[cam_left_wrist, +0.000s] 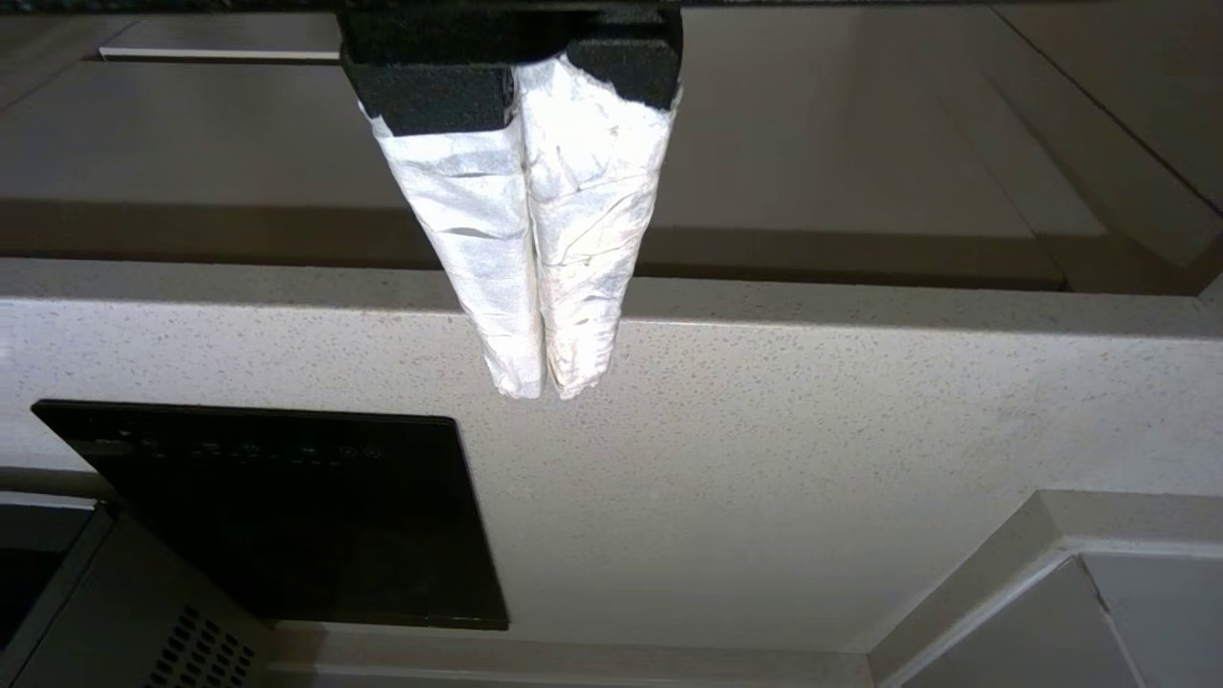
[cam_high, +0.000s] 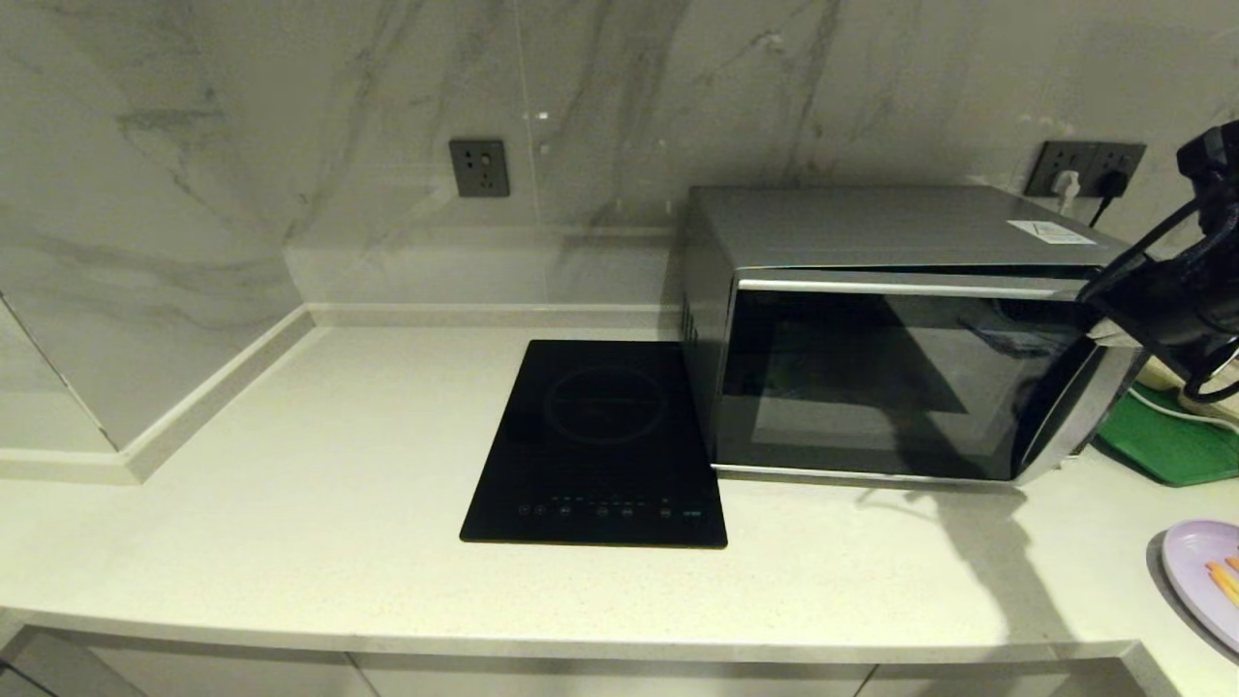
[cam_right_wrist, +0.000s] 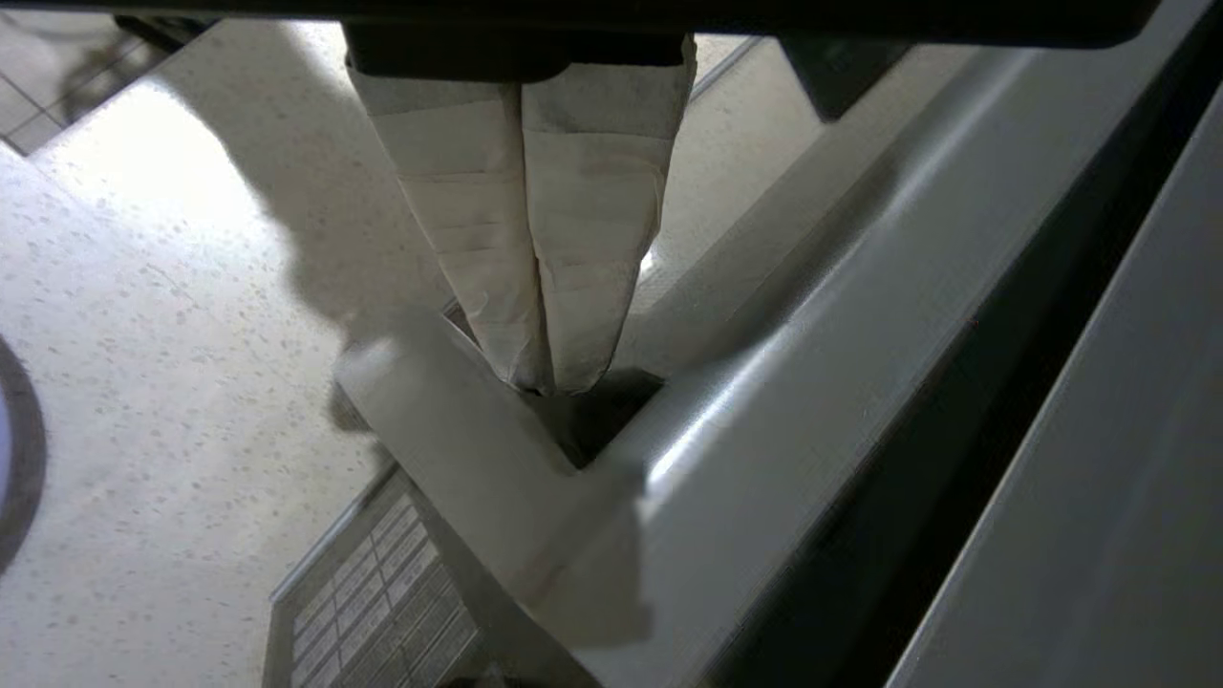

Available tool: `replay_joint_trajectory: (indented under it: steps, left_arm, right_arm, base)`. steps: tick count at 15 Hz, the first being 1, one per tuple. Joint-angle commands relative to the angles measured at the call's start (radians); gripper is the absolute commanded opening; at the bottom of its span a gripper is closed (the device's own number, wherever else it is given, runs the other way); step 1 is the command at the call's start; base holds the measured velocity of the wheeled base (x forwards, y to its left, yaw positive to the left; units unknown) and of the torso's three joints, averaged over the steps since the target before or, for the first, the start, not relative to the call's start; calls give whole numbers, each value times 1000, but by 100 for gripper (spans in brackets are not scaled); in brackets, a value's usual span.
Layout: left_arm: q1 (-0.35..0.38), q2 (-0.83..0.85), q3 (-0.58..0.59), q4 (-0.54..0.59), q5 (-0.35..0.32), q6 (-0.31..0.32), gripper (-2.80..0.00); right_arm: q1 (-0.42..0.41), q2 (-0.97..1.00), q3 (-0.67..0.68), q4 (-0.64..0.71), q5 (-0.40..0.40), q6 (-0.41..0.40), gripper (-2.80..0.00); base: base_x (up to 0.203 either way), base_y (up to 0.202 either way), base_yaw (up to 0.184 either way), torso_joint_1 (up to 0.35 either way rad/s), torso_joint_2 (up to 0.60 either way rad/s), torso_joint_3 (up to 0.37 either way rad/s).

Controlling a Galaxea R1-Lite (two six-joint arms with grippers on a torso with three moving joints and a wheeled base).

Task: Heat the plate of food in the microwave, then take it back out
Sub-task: Close the microwave oven

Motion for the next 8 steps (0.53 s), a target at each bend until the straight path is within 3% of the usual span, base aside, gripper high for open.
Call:
replay_joint_trajectory:
  steps: [1, 8]
  left_arm:
    - [0, 0, 0, 1, 1, -1, -280]
    - [0, 0, 0, 1, 1, -1, -280]
  right_arm:
    - [-33, 28, -9, 7, 13, 1, -280]
    - [-45, 14, 8, -40, 54, -13, -280]
  base:
    - [0, 0, 0, 0, 0, 0]
    - [0, 0, 0, 0, 0, 0]
